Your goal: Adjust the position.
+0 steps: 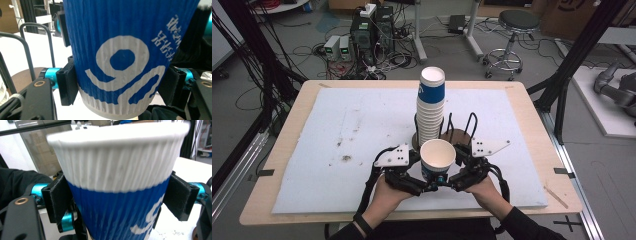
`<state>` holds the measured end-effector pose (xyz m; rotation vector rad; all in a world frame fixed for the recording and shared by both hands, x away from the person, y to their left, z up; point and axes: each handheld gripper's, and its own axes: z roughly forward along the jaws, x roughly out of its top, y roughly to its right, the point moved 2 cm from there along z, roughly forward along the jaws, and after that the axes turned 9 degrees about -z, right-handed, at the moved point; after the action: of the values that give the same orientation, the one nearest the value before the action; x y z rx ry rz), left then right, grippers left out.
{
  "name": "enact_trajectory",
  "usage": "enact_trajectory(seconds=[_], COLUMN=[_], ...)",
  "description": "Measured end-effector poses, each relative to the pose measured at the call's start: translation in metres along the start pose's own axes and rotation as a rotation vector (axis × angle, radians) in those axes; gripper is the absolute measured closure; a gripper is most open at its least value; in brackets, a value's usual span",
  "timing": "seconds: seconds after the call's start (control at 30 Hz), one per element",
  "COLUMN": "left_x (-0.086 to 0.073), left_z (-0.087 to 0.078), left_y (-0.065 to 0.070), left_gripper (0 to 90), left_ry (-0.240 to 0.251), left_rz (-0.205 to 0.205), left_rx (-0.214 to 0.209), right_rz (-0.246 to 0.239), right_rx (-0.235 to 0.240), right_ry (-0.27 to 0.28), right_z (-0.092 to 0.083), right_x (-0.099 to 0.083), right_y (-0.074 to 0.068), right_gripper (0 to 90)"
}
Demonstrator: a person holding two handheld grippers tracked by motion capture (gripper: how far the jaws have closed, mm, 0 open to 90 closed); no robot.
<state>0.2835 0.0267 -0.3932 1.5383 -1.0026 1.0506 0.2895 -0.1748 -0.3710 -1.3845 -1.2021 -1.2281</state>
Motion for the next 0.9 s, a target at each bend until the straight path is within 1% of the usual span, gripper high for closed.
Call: enact_trajectory(seconds=[0.07, 0.27, 0.3, 0.47, 0.6, 0.77, 0.83, 0.9], left_x=[-0.0004, -0.0044, -0.0049, -0.0050, -0.0053, -0.0054, -0.0049, -0.0041], left_z=[0.0005, 0.0039, 0.0046, 0.0051, 0.0054, 0.0050, 0.0048, 0.0045], left_y=[-0.0003, -0.0008, -0.0004, -0.0004, -0.0004, -0.0003, 0.0007, 0.0013], left_gripper=[29.2, 29.2, 29.2, 29.2, 29.4, 28.9, 27.4, 22.7], left_ry=[-0.006, -0.038, -0.038, -0.038, -0.039, -0.032, -0.025, -0.018], left_rz=[0.004, 0.003, -0.003, 0.002, 0.002, 0.001, 0.016, 0.023], left_rx=[0.000, -0.005, -0.008, -0.013, -0.016, -0.011, 0.000, 0.010], right_rz=[0.002, -0.006, -0.004, -0.005, -0.013, -0.015, -0.018, -0.022], right_rx=[-0.006, -0.005, -0.005, 0.003, 0.000, -0.001, -0.005, -0.010], right_ry=[0.007, 0.022, 0.023, 0.020, 0.018, 0.018, 0.020, 0.016], right_z=[-0.0014, -0.0038, -0.0044, -0.0054, -0.0054, -0.0057, -0.0059, -0.0063], right_x=[0.0016, 0.0060, 0.0069, 0.0081, 0.0081, 0.0082, 0.0083, 0.0082], right_y=[0.0000, -0.0012, -0.0017, -0.0015, -0.0017, -0.0016, -0.0012, -0.0008], right_gripper=[15.7, 15.8, 15.8, 17.0, 18.4, 19.9, 20.2, 20.2])
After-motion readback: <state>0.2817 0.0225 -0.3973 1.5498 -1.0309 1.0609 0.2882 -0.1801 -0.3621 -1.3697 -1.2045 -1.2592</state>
